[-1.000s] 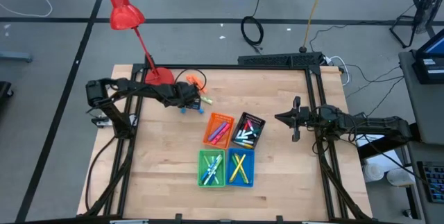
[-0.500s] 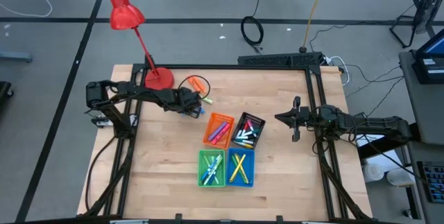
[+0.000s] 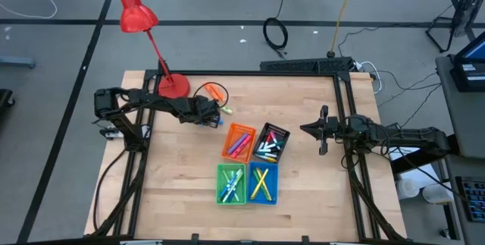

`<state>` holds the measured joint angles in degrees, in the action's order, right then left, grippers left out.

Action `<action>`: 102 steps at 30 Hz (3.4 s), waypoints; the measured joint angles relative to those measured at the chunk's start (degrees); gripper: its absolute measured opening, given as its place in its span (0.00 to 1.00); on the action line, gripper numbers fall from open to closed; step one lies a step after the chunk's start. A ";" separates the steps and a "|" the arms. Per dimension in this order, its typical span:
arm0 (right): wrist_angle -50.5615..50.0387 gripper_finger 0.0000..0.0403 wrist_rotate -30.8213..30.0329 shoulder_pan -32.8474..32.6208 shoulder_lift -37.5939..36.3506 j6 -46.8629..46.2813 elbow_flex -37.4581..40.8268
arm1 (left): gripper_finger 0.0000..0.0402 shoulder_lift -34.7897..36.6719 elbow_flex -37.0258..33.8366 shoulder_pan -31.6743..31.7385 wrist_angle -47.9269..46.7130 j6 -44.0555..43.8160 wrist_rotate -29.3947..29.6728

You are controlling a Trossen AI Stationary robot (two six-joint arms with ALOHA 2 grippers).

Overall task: Pick & Place Markers
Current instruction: Put the left blue highlighter pen into the orange basket

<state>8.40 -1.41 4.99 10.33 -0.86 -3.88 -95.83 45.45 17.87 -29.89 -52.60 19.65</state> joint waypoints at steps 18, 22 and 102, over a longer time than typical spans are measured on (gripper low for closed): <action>-0.02 0.02 0.00 0.00 0.00 0.01 0.00 | 0.38 -0.26 -0.24 0.55 3.02 -0.04 9.84; -0.02 0.02 0.00 -0.02 0.00 0.00 0.02 | 0.38 -0.22 -0.17 0.55 3.20 0.20 8.97; -0.02 0.02 0.00 0.00 -0.02 0.00 0.00 | 0.16 -1.44 0.07 1.92 3.08 3.02 4.42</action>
<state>8.38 -1.41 4.99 10.31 -0.86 -3.88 -97.27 45.52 19.79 -26.81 -49.58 24.08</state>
